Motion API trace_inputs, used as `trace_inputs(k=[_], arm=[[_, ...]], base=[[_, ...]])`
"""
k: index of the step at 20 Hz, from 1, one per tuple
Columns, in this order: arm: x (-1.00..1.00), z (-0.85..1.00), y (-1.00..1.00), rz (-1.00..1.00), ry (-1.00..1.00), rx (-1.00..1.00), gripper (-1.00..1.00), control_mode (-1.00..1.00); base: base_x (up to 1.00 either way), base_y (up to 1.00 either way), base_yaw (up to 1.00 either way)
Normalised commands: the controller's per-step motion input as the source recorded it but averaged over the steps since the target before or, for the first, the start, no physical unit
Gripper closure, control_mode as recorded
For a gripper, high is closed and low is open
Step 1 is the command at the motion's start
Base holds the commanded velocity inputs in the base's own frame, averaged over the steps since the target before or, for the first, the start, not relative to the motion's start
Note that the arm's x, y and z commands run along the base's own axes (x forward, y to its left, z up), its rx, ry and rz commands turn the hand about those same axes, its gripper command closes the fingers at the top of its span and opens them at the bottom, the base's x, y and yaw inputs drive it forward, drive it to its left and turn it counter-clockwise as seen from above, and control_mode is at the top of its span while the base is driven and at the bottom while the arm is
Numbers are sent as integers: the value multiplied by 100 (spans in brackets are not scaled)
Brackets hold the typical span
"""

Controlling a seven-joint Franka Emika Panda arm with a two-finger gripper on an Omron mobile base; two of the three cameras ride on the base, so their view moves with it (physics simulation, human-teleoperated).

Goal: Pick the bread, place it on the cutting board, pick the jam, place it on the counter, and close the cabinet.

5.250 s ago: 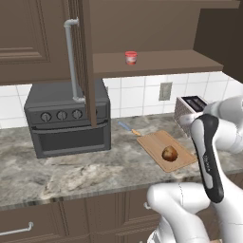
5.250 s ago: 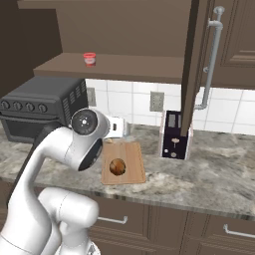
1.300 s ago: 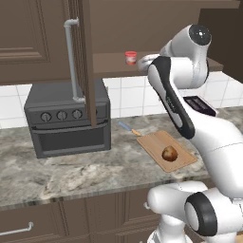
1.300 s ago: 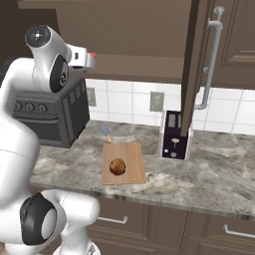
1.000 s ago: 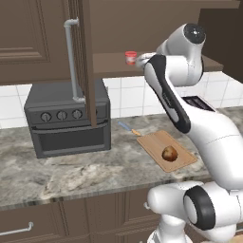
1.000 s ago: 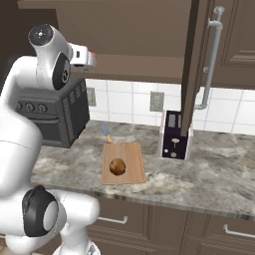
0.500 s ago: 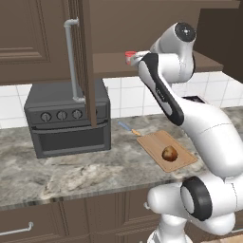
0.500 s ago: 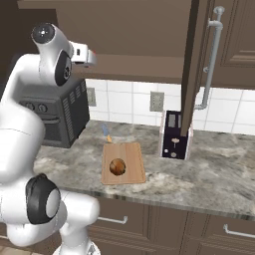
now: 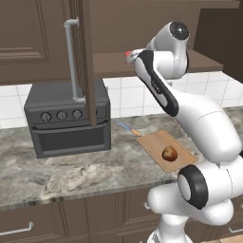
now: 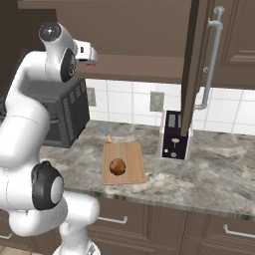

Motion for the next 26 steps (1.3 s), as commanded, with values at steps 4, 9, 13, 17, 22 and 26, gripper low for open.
trace_inputs(k=[4,9,13,17,22,26], arm=[[25,0,0,3,0,0,-100,-100],[25,0,0,3,0,0,-100,-100],[26,0,1,3,0,0,-100,-100],[28,0,2,2,0,0,-100,-100],[31,0,6,2,0,0,-100,-100],[29,0,5,1,0,0,-100,-100]], base=[[0,0,0],[0,0,0],[0,0,0],[0,0,0],[0,0,0],[0,0,0]])
